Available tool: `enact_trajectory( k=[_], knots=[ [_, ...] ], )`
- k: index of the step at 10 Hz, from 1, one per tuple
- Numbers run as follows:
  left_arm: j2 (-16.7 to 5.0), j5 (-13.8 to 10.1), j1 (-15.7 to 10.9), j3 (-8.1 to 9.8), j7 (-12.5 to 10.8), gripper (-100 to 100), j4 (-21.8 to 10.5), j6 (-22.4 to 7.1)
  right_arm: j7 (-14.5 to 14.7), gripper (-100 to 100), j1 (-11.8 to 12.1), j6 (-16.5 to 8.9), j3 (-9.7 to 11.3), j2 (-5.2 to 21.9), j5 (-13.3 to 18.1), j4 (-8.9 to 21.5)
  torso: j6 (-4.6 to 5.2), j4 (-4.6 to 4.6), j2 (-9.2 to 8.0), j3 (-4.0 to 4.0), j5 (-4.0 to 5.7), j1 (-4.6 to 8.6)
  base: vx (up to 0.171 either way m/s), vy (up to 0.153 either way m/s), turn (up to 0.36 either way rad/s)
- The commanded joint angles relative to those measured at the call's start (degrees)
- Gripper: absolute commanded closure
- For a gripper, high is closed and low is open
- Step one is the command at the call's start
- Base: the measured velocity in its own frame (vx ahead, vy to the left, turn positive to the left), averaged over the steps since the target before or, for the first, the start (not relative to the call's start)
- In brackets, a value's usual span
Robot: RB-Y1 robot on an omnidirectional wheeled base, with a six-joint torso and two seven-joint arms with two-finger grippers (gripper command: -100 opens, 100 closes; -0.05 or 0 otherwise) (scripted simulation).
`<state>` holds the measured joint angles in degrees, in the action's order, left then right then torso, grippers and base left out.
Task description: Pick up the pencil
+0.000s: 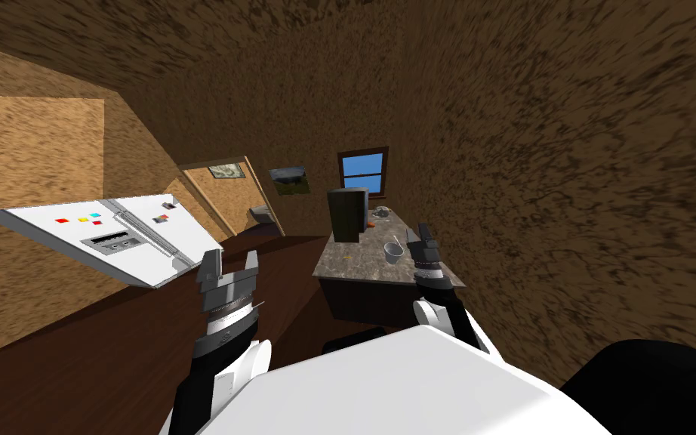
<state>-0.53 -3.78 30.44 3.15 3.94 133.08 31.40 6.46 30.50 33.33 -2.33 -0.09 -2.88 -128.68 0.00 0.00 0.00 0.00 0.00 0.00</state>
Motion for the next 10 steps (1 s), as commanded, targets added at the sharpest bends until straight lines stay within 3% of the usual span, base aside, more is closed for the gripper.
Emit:
enact_trajectory(
  k=[1, 10],
  knots=[
    [0.0, 0.0, 0.0, 0.0, 0.0, 0, 0.0, 0.0, 0.31, -100, -0.29, 0.1, 0.15, 2.36, 0.32, 0.43, 0.0, 0.0, 0.0, 0.0, 0.0, 0.0, -0.012, 0.011, 0.037],
    [0.0, 0.0, 0.0, 0.0, 0.0, 0, 0.0, 0.0, 4.4, -100, -4.53, 1.5, 1.2, 17.16, 4.17, 5.31, 0.01, -0.04, -0.17, -0.1, -0.03, -0.12, -0.039, 0.032, 0.067]
  ],
)
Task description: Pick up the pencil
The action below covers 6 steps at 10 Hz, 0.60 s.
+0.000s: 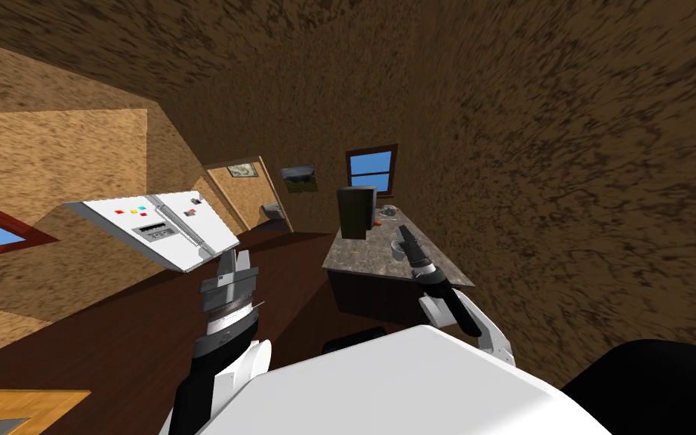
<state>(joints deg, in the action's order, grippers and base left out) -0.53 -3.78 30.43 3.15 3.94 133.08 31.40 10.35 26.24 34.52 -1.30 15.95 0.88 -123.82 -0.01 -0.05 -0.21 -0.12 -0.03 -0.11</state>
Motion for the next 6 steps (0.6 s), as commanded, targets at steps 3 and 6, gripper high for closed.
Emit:
enact_trajectory(
  k=[3, 6],
  knots=[
    [0.0, 0.0, 0.01, 0.0, 0.0, 0, 0.0, 0.0, 2.27, -100, -2.1, 0.97, 0.55, 5.99, 2.01, 2.35, 0.02, 0.0, 0.02, 0.01, 0.0, -0.01, -0.049, 0.041, 0.088],
    [0.0, 0.0, 0.0, 0.0, 0.0, 0, 0.0, 0.0, 3.19, -100, -3.05, 1.33, 0.78, 9.22, 2.86, 3.34, 0.0, 0.01, 0.06, 0.03, 0.0, -0.03, -0.037, 0.037, 0.065]
  ],
)
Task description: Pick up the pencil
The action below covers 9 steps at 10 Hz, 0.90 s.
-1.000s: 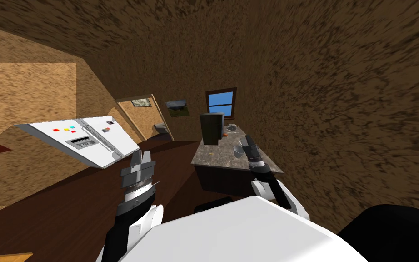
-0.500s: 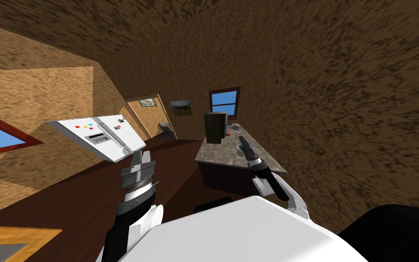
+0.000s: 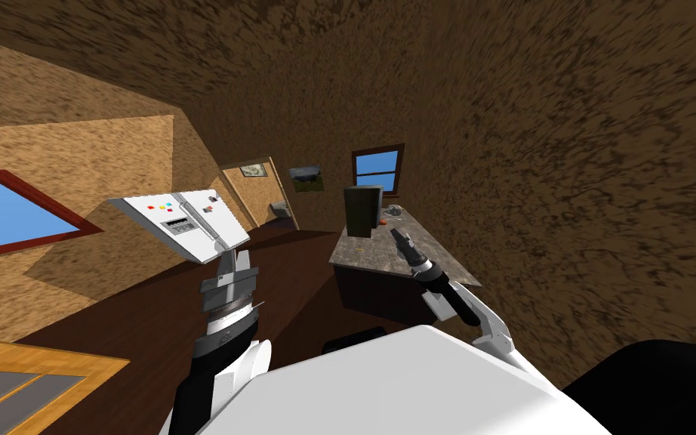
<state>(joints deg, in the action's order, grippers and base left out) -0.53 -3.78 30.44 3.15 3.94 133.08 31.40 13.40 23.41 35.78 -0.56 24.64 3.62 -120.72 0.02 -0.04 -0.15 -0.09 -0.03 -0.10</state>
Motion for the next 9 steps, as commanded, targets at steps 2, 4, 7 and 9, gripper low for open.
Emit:
enact_trajectory(
  k=[2, 4, 7, 9],
  knots=[
    [0.0, 0.0, 0.0, 0.0, 0.0, 0, 0.0, 0.0, 1.07, -100, -1.17, 0.44, 0.3, 3.29, 1.01, 1.27, -0.02, 0.0, 0.0, 0.0, 0.0, -0.02, -0.039, 0.034, 0.065],
    [0.0, 0.0, -0.01, 0.0, 0.0, 0, 0.0, 0.0, 1.96, -100, -2.1, 0.82, 0.61, 6.13, 1.93, 2.34, -0.02, 0.0, -0.03, -0.01, 0.01, 0.02, -0.043, 0.032, 0.077],
    [0.0, 0.0, 0.0, 0.0, 0.0, 0, 0.0, 0.0, 3.62, -100, -3.89, 1.59, 1.42, 11.26, 3.89, 4.68, 0.0, 0.0, 0.03, 0.01, 0.0, 0.0, -0.03, 0.044, 0.089],
    [0.0, 0.0, 0.0, 0.0, 0.0, 0, 0.0, 0.0, 4.34, -100, -4.72, 1.96, 1.94, 14.19, 4.92, 5.98, 0.01, 0.01, 0.05, 0.03, 0.0, -0.02, -0.023, 0.044, 0.082]
  ],
)
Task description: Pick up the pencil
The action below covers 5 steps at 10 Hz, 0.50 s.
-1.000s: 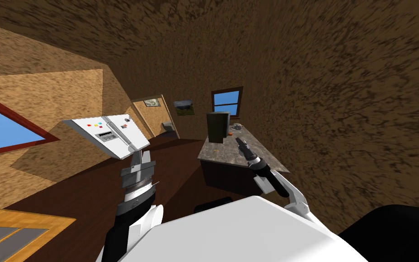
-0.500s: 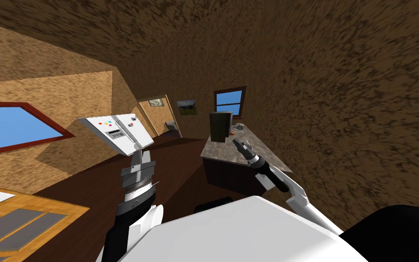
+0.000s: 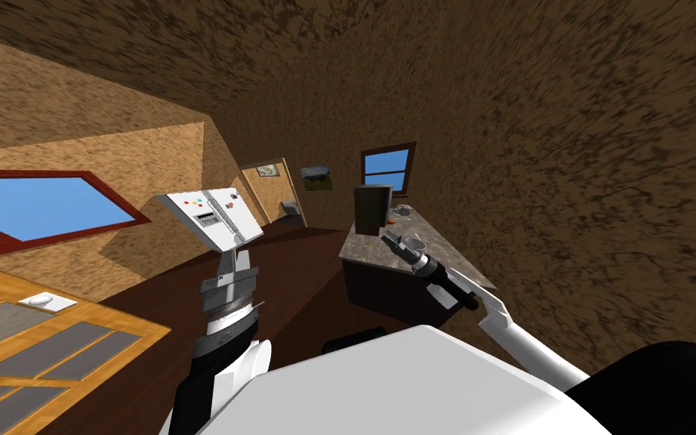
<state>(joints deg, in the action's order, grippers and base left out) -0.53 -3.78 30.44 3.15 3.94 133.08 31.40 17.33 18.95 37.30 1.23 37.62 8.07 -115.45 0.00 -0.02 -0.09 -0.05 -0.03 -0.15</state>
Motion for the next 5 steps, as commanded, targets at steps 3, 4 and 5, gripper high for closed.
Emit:
enact_trajectory(
  k=[3, 4, 5],
  knots=[
    [0.0, 0.0, 0.0, 0.0, 0.0, 0, 0.0, 0.0, 1.03, -100, -1.03, 0.8, 0.75, 5.11, 1.54, 2.11, 0.01, 0.01, 0.04, 0.02, 0.0, -0.01, -0.011, 0.043, 0.068],
    [0.0, 0.0, 0.01, 0.0, 0.0, 0, 0.0, 0.0, 1.55, -100, -1.74, 1.14, 1.43, 7.06, 2.65, 3.6, 0.03, 0.01, 0.05, 0.03, 0.0, 0.03, 0.001, 0.046, 0.131],
    [0.0, 0.0, 0.0, 0.0, 0.0, 0, 0.0, 0.0, 1.55, -100, -1.74, 1.14, 1.43, 8.19, 2.65, 3.6, 0.0, 0.02, 0.08, 0.05, 0.0, 0.01, 0.002, 0.033, 0.071]
  ],
)
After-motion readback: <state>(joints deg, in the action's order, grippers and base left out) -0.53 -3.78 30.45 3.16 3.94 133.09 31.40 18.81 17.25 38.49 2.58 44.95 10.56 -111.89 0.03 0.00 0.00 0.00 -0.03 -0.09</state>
